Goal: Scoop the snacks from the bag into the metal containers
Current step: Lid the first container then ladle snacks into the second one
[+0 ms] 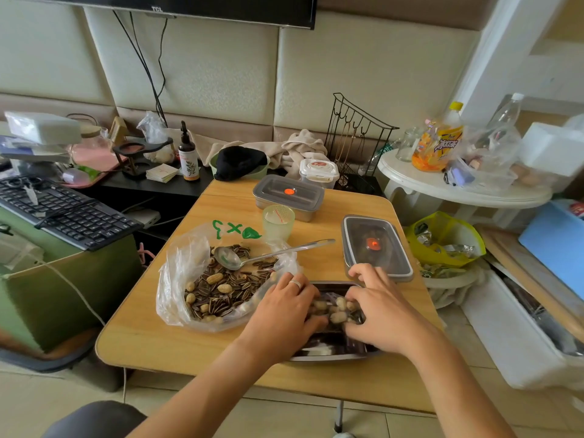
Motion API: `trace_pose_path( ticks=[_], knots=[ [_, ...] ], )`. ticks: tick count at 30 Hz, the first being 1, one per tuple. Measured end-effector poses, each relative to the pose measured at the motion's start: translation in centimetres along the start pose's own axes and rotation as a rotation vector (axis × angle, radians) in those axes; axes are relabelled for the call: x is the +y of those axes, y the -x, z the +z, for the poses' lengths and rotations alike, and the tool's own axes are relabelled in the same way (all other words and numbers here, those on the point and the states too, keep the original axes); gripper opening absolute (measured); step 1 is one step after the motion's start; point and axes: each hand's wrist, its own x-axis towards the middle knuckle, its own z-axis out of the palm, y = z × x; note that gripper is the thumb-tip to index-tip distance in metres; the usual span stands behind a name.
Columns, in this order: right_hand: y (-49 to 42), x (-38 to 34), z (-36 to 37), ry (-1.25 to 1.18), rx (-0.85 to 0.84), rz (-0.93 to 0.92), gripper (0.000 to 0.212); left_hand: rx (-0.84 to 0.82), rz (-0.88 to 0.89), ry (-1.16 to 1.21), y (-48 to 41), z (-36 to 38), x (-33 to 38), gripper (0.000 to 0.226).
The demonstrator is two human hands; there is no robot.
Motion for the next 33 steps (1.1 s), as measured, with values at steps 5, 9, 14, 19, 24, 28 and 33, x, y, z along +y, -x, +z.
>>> trace_pose_path(
  ticks=[5,9,14,19,24,28,33],
  knots=[
    [0.3,-0.1,0.2,0.046,0.030,0.019,0.061,-0.049,0.032,-0.066,-0.2,0.0,-0.5,0.061],
    [0.5,-1.0,0.1,-0.038,0.027,-0.009,0.053,-0.027,0.040,-0.072,-0.1,0.1,-0.7,0.056],
    [0.0,-2.0,1.3,-0.017,-0.006,-0.012,0.044,-0.021,0.047,-0.067,-0.1,0.2,-0.7,0.050],
    [-0.7,-2.6,1.8,0.015,0.060,-0.013,0.042,-0.033,0.038,-0.066,-0.1,0.3,-0.6,0.052],
    [-0.6,-2.3,0.6,-0.066,0.036,-0.011,0.040,-0.031,0.025,-0.046,0.0,0.3,-0.6,0.050],
    [-1.6,-2.6,-0.7,-0.157,0.251,-0.010,0.019,-0.024,-0.021,0.097,0.0,0.0,-0.8,0.048],
    [-4.9,-4.3,-0.5,-0.325,0.390,-0.025,0.030,0.062,-0.101,0.342,-0.5,-1.3,-1.6,0.025]
  ],
)
